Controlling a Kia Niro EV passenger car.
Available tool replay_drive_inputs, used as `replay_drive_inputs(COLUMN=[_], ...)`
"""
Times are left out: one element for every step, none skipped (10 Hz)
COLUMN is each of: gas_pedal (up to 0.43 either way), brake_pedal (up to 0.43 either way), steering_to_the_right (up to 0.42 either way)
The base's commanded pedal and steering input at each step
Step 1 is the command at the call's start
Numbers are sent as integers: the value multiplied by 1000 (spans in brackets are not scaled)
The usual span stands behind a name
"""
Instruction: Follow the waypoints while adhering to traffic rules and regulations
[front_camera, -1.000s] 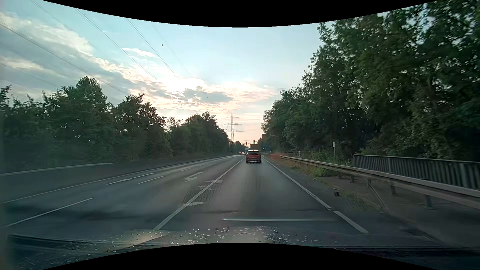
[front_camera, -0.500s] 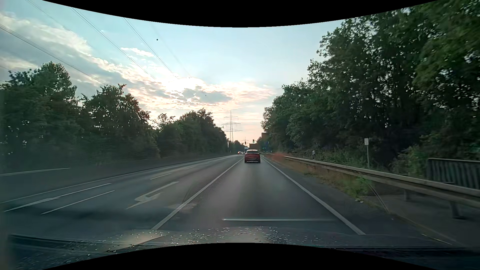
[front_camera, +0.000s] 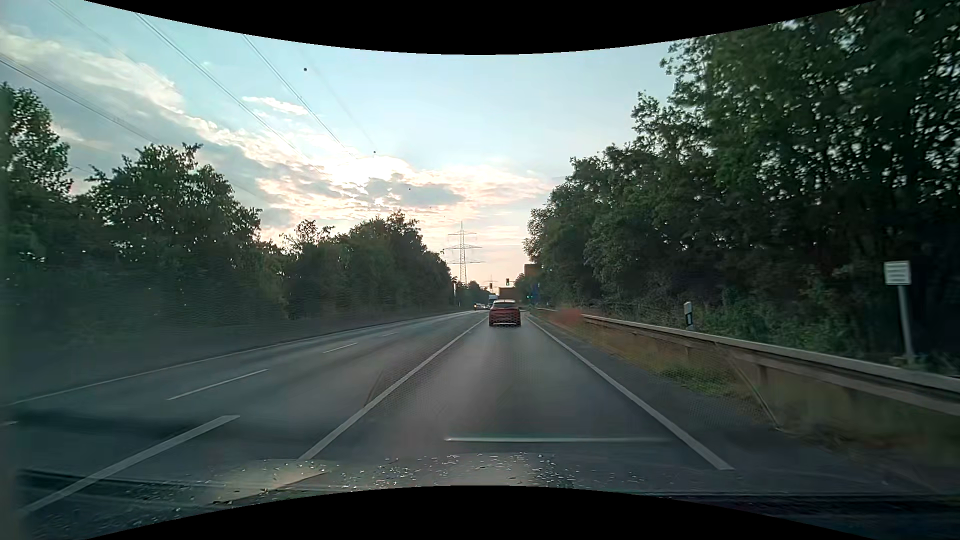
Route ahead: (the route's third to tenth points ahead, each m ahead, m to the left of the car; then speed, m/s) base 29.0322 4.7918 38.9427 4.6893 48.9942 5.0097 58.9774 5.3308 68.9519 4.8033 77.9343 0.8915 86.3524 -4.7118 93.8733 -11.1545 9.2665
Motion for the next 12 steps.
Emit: replay_drive_inputs(gas_pedal=[0,0,0,0,0,8,8,8,8,8,8,8], brake_pedal=[0,0,0,0,0,0,0,0,0,0,0,0], steering_to_the_right=[-9,-6,-5,-5,-5,-5,-5,-4,-4,-4,-4,-4])
